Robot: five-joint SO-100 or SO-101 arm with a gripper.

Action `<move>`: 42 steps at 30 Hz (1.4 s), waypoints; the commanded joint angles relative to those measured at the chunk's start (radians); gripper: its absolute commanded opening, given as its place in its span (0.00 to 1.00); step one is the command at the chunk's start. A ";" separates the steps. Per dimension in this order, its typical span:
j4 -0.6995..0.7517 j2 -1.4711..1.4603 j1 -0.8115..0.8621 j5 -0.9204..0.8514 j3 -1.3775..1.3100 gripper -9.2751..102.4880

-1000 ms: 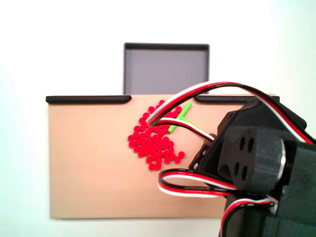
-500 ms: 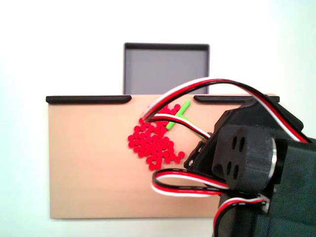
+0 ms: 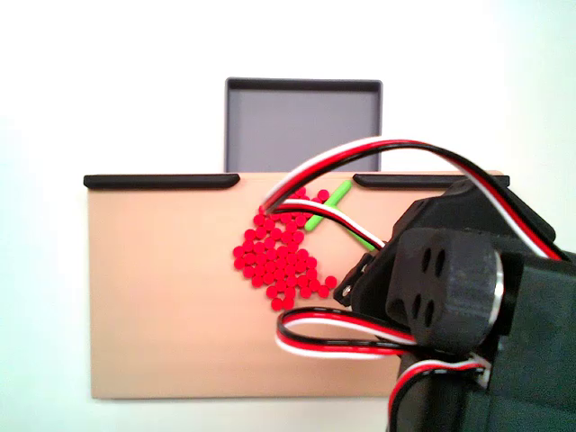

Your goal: Push granules from right to the grey container

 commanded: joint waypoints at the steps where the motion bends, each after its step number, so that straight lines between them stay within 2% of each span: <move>1: -0.003 0.012 -0.011 0.011 -0.034 0.08; 42: -0.003 0.014 -0.035 0.147 -0.035 0.08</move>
